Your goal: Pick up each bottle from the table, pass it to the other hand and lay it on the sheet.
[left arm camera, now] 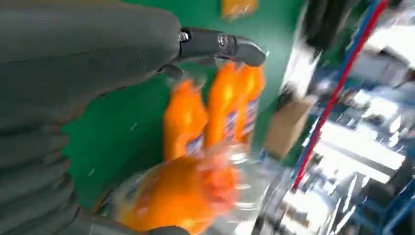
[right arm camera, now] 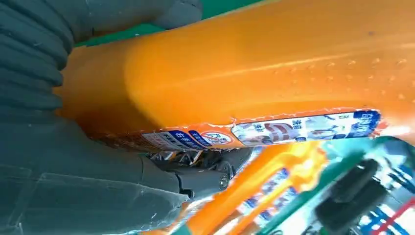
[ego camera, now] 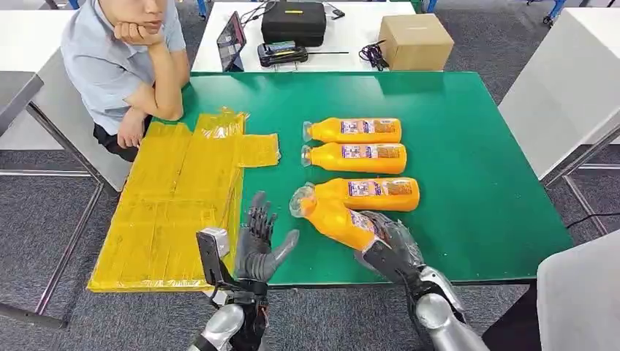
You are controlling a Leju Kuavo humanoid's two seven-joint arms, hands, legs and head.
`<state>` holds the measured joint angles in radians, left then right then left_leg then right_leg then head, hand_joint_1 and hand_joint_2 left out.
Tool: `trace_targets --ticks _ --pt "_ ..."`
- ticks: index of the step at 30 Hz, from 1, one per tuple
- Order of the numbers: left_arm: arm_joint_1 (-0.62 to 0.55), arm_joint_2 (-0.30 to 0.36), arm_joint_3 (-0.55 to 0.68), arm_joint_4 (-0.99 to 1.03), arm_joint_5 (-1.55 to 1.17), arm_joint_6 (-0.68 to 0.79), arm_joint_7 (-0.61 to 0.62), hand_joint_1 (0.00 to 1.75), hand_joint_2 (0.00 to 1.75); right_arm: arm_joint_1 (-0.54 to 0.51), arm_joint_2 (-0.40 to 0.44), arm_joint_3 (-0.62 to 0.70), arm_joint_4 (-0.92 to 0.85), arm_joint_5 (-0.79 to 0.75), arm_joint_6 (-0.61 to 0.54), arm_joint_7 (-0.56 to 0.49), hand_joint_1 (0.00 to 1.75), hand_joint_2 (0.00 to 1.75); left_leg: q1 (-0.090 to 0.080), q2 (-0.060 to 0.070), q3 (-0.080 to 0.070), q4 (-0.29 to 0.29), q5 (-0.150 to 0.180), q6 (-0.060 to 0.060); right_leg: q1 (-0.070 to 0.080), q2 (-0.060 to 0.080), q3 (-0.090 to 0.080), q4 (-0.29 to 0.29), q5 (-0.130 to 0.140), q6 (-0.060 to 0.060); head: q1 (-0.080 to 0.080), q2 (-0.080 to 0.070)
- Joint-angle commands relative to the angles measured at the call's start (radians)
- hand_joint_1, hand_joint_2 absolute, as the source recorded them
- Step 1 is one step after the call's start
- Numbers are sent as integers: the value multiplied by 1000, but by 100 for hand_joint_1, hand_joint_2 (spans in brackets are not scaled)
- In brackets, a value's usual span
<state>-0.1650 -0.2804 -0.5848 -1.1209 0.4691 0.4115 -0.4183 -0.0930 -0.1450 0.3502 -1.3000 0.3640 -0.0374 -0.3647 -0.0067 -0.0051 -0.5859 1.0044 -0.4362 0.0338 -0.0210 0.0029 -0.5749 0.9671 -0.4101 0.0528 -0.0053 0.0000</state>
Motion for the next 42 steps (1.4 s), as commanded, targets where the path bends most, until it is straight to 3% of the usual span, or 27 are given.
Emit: trace_targets --ticks 1,10,21,42 --pt "-90 36 -140 229 -13 -121 51 0 175 -94 41 38 23 -47 16 -5 175 175 0 2 2 -1 -1 -2 1 2 2 -1 0 -2 0 0" --pt "-118 36 -175 212 -96 -155 21 0 175 -158 47 105 120 -34 18 -3 175 175 1 1 -1 0 -1 -2 1 1 -2 0 0 -2 0 0" --pt "-143 -4 -106 212 -108 -58 -8 0 175 -194 89 220 215 28 -2 13 175 175 1 -1 -3 0 -1 -1 1 -1 -2 0 0 -1 0 0" --pt "-162 -23 -43 272 16 -41 -51 0 175 -174 92 273 117 -5 -26 2 175 175 1 -2 -2 1 -2 -2 1 -1 -1 0 -1 -3 0 0"
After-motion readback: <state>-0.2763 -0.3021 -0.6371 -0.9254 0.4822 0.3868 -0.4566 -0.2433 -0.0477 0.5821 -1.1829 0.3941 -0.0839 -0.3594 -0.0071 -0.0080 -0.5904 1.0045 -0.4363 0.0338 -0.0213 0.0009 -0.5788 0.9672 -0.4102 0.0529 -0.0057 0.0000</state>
